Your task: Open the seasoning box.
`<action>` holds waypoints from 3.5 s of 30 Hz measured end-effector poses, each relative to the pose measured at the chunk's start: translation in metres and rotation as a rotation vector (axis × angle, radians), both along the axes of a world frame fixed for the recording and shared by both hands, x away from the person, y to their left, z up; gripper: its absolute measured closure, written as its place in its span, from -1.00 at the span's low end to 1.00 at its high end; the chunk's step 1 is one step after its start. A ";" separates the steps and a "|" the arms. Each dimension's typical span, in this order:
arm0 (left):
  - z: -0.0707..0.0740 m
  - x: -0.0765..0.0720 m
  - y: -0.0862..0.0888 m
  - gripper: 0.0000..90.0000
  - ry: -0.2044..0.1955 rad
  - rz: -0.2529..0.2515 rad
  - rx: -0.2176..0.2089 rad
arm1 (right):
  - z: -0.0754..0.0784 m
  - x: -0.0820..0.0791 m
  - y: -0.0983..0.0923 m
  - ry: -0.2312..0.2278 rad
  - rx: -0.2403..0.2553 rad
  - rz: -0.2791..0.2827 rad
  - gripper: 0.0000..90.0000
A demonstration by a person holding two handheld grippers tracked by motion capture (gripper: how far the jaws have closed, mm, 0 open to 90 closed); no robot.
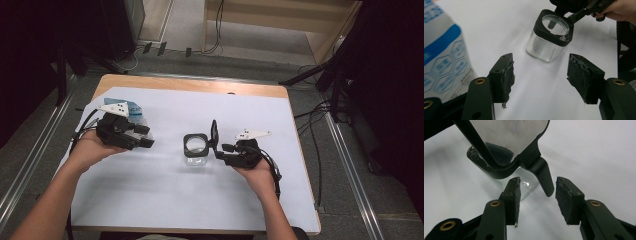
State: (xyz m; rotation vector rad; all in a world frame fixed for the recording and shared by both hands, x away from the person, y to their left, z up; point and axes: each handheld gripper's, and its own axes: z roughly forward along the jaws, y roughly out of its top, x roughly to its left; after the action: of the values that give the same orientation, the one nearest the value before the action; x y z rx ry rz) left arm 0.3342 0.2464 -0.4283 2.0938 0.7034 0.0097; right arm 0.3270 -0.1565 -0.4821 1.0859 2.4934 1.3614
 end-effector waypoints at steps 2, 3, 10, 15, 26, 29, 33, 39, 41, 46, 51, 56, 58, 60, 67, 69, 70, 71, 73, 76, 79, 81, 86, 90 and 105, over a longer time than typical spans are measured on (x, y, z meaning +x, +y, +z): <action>0.001 0.000 0.005 -0.12 -0.001 0.010 -0.006 | 0.000 0.001 0.000 -0.005 -0.001 0.006 0.25; 0.002 -0.001 0.007 -0.12 -0.001 0.019 -0.009 | 0.001 0.001 0.000 -0.005 -0.001 0.007 0.24; 0.005 -0.002 0.022 -0.11 0.003 0.050 -0.010 | 0.002 0.002 0.000 -0.007 0.014 0.007 0.13; 0.009 -0.002 0.035 -0.11 0.004 0.077 -0.014 | 0.002 0.004 -0.003 -0.015 0.016 -0.003 0.08; 0.005 -0.001 0.065 -0.09 0.008 0.154 0.014 | 0.001 0.004 -0.003 -0.016 0.004 -0.009 0.08; 0.005 -0.001 0.069 -0.08 0.006 0.171 0.009 | 0.001 0.005 -0.004 -0.019 0.003 -0.010 0.08; 0.006 -0.002 0.078 -0.07 0.002 0.185 0.009 | 0.001 0.005 -0.004 -0.019 0.002 -0.010 0.09; 0.008 -0.004 0.095 -0.07 -0.006 0.220 -0.001 | 0.001 0.005 -0.004 -0.019 0.000 -0.010 0.09; 0.007 -0.004 0.102 -0.07 -0.006 0.235 -0.012 | 0.001 0.005 -0.004 -0.021 0.000 -0.010 0.10; 0.001 0.002 0.107 -0.05 0.000 0.252 -0.012 | 0.000 0.005 -0.003 -0.016 -0.005 -0.009 0.10; -0.007 0.015 0.104 -0.04 0.010 0.234 -0.003 | -0.001 0.005 -0.001 -0.015 -0.014 -0.004 0.11; -0.014 0.023 0.101 -0.01 0.019 0.212 -0.003 | -0.001 0.004 -0.001 -0.006 -0.023 -0.006 0.11; -0.017 0.026 0.099 0.01 0.029 0.204 0.005 | -0.001 0.003 -0.002 -0.004 -0.026 -0.005 0.11; -0.018 0.027 0.098 0.04 0.028 0.200 0.005 | -0.001 0.003 -0.002 -0.003 -0.026 -0.007 0.11; -0.019 0.033 0.086 0.15 0.020 0.142 0.060 | -0.002 0.000 -0.002 0.003 -0.039 -0.006 0.11; -0.018 0.035 0.082 0.19 0.014 0.129 0.077 | -0.003 0.000 -0.002 -0.002 -0.043 -0.006 0.11; -0.018 0.035 0.082 0.22 0.014 0.129 0.077 | -0.003 -0.001 -0.002 0.000 -0.043 -0.006 0.11; -0.017 0.035 0.081 0.26 0.002 0.124 0.074 | -0.003 -0.001 -0.002 0.003 -0.045 -0.008 0.11; -0.017 0.036 0.081 0.36 0.006 0.122 0.070 | -0.003 -0.002 -0.003 0.003 -0.044 -0.012 0.11; -0.017 0.036 0.082 0.50 0.001 0.115 0.077 | -0.003 -0.002 -0.004 0.000 -0.044 -0.014 0.12; -0.016 0.035 0.079 0.64 -0.017 0.099 0.084 | -0.003 -0.002 -0.004 -0.002 -0.046 -0.014 0.12; -0.016 0.034 0.077 0.72 -0.023 0.097 0.085 | -0.003 -0.002 -0.003 0.000 -0.043 -0.015 0.12; -0.015 0.033 0.072 0.93 -0.028 0.074 0.087 | -0.003 -0.002 -0.003 -0.002 -0.044 -0.011 0.13; -0.015 0.033 0.068 1.00 -0.017 0.055 0.076 | -0.004 -0.002 -0.003 -0.001 -0.043 -0.007 0.13; -0.008 0.030 0.064 1.00 0.001 0.068 0.056 | -0.003 -0.002 -0.003 -0.001 -0.027 -0.004 0.16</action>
State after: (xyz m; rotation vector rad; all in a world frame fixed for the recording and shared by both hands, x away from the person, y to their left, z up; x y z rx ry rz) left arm 0.3645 0.3106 -0.4359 2.1218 0.7831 0.0670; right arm 0.3250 -0.1590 -0.4851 1.0839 2.5008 1.3225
